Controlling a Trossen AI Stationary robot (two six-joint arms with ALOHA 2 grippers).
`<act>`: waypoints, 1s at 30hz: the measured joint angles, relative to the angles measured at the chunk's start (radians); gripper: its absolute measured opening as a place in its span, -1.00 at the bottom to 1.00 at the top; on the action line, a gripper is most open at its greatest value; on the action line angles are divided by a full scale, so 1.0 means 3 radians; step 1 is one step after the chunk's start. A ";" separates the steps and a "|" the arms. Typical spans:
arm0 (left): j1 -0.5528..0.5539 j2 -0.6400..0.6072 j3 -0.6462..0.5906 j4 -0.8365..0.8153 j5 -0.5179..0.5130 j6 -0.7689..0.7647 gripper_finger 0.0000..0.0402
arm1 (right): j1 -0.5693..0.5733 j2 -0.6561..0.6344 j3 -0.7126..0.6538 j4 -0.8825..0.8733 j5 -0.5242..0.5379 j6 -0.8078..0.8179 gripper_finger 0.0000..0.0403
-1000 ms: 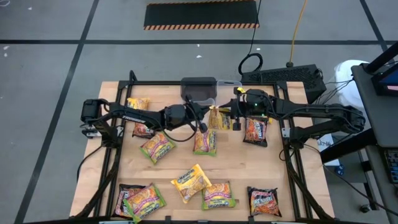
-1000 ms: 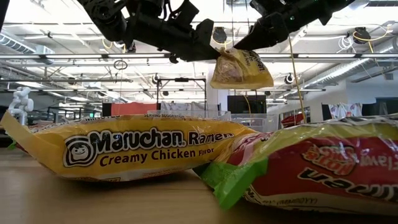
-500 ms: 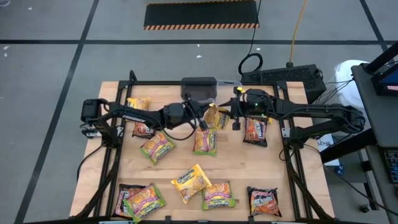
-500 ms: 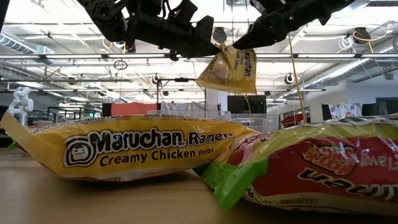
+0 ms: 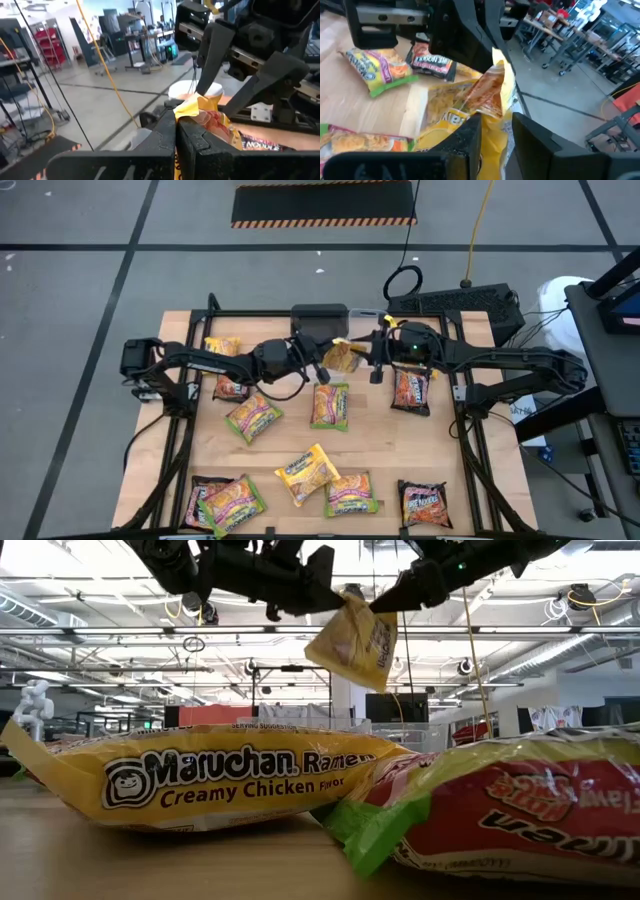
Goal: Sort Maruchan noodles
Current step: Put the yellow noodle pack into the left transparent bin
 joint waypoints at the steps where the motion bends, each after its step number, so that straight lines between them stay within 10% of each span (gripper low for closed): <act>1: 0.0000 -0.0024 0.0000 -0.0043 0.0000 -0.0001 -1.00 | 0.0000 0.0000 0.0000 0.0003 -0.0001 -0.0001 -0.47; 30: 0.0000 -0.0090 -0.0001 -0.0301 -0.0085 -0.0013 -1.00 | 0.0000 -0.0148 0.0001 0.0100 0.0376 -0.0061 -0.47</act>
